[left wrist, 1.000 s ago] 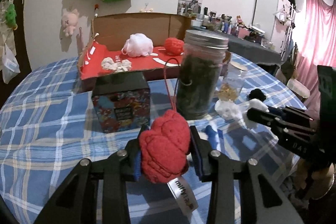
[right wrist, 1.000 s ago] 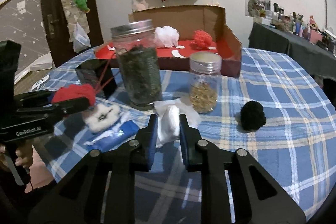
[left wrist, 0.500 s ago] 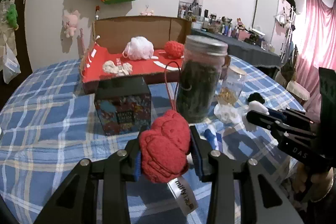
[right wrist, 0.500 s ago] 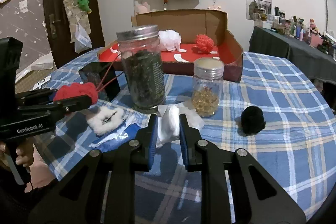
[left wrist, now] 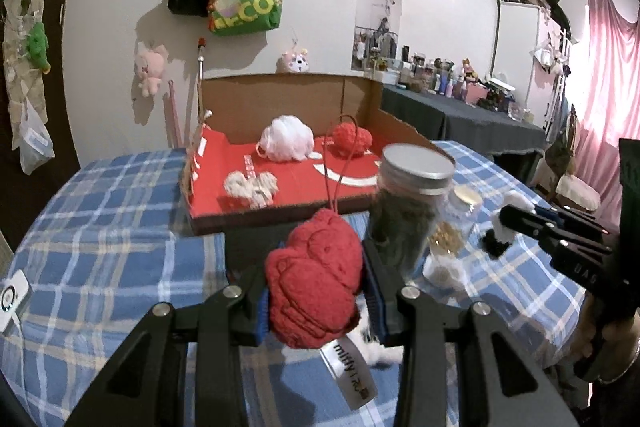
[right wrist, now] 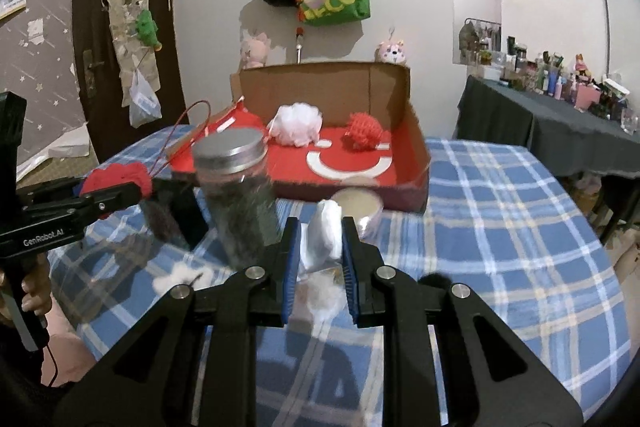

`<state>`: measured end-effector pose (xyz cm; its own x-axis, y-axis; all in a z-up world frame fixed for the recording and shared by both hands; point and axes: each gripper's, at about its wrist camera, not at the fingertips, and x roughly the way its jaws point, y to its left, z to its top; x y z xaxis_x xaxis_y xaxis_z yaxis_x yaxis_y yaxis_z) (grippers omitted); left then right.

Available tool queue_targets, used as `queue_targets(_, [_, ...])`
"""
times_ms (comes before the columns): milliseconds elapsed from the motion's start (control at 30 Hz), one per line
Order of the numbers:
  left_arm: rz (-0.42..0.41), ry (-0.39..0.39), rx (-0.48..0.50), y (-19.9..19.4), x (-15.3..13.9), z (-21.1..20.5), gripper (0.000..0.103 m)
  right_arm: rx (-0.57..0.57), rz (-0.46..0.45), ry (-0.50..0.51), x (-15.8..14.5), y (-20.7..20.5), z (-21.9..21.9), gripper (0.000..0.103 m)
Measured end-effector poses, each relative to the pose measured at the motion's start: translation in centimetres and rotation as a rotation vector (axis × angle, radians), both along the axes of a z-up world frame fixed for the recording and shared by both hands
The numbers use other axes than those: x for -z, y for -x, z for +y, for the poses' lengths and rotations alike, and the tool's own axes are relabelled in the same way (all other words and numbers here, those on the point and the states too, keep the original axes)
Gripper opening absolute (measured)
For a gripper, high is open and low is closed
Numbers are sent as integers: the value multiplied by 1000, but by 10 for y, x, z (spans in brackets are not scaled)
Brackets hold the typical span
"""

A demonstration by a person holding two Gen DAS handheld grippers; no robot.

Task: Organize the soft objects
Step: 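Carry the red pouf and white tissue into the cardboard box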

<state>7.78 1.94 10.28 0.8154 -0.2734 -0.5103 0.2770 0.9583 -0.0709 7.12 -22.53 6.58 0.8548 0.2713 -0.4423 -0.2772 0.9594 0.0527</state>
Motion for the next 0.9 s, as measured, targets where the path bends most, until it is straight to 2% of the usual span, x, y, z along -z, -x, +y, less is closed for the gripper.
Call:
queue_targets(267, [-22,-4,-11,-27,-19,1,40,5,-13,-12,-18,-26,-8,19])
queue_targets(500, [-9,-15,6,-53,-26,-1,40,-19,7,-30,-26,-54,-12,19])
queue_targets(700, [51,-25,75,-85,-26,-6,40,-110,71,-53,-30,-90,-11,19])
queue_targets(900, [132,-40,174,-123,-22,-14,40,-253,202,-53,-28,-142,2,19])
